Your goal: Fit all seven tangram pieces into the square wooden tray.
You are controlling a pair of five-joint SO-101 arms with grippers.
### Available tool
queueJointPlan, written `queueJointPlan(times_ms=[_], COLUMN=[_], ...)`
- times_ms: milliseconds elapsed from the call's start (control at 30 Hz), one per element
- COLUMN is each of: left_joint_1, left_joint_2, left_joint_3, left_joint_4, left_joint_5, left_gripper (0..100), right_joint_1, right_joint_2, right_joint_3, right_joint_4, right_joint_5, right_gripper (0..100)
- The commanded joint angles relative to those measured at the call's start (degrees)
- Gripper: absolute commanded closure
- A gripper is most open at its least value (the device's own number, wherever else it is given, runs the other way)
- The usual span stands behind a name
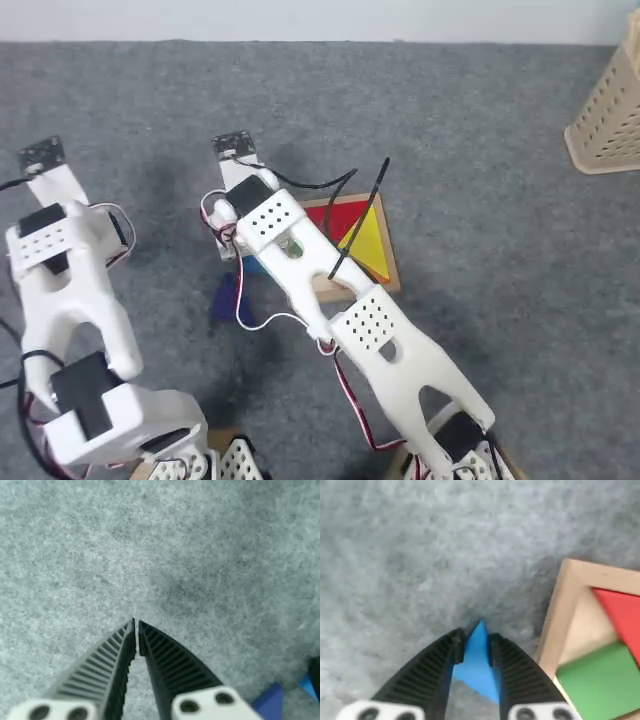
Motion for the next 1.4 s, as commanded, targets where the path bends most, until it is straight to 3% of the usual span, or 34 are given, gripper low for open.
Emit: queueJointPlan(times_ms=[0,100,267,500,867,1367], left_joint_1=[0.1,0.1,0.1,0.1,0.1,0.1], left_joint_2=[-3.4,-3.3,-3.3,-3.3,-3.3,-3.3], left_joint_3=[-0.3,-0.3,-0.3,-0.3,-0.3,-0.3], left_joint_4=[-0.7,-0.7,-0.7,-0.8,-0.7,-0.7], left_joint_5=[0.4,0.4,0.4,0.4,0.4,0.4], left_gripper=[99,99,99,99,99,99], right_joint_1=[0.6,0.6,0.1,-2.7,-6.4,-5.1], right_joint_2=[0.4,-0.2,-5.2,-14.7,-16.0,-9.5], right_joint_3=[-3.2,-6.6,-12.0,9.1,9.8,9.5], right_joint_4=[2.1,5.4,10.7,10.2,9.8,5.1], right_joint_5=[-0.4,1.8,13.1,13.1,9.8,9.6], right_gripper=[96.0,95.4,83.4,81.5,81.4,81.7])
